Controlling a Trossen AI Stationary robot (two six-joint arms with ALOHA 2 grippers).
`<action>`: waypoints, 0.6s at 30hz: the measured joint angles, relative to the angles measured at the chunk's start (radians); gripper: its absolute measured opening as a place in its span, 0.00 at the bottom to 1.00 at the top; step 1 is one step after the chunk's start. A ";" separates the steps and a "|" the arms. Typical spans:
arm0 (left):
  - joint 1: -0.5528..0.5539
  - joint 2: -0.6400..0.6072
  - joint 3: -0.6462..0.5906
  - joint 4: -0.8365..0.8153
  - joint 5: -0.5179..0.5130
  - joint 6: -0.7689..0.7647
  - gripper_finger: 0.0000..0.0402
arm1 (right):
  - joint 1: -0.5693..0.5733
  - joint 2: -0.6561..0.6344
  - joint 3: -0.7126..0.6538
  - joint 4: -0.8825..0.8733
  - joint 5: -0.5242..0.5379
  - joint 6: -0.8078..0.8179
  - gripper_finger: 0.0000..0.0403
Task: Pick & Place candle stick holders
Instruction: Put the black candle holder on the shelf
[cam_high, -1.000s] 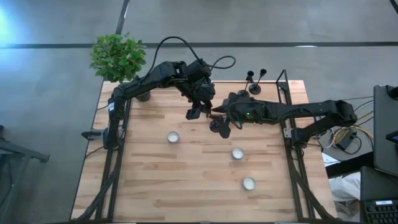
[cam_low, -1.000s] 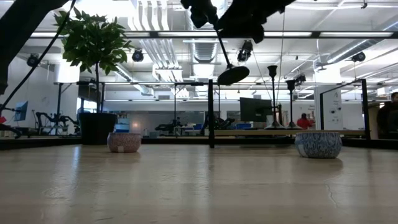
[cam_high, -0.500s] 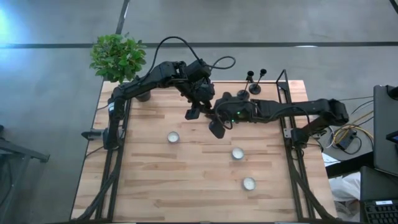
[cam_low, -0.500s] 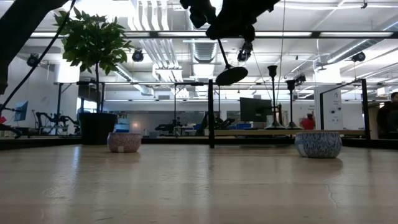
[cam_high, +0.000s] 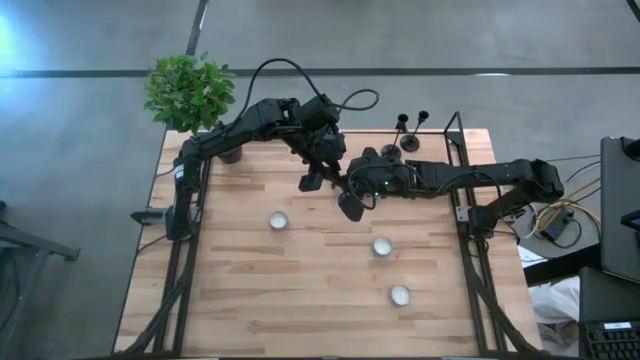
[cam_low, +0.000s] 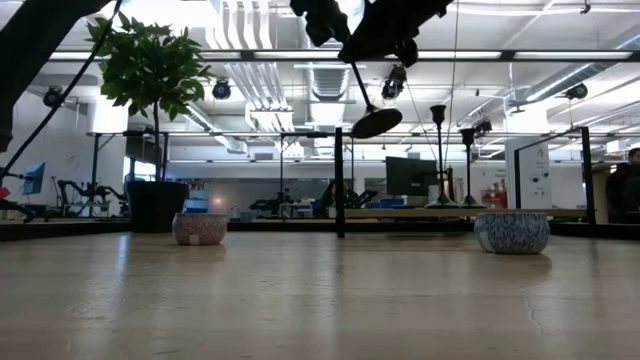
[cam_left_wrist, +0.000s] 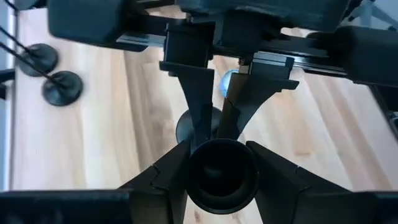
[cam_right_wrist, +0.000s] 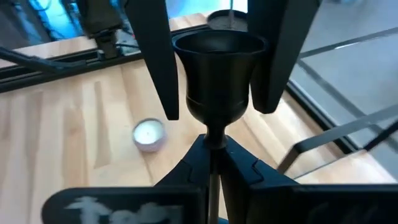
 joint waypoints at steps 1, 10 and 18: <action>0.000 0.000 0.000 0.008 -0.018 0.000 0.37 | 0.000 -0.004 0.000 -0.003 0.019 0.000 0.03; 0.007 -0.043 0.001 0.099 -0.144 -0.026 0.48 | 0.032 -0.072 -0.016 -0.059 0.315 0.075 0.02; 0.035 -0.143 0.001 0.132 -0.133 -0.131 0.61 | 0.074 -0.209 -0.206 0.092 0.436 0.130 0.02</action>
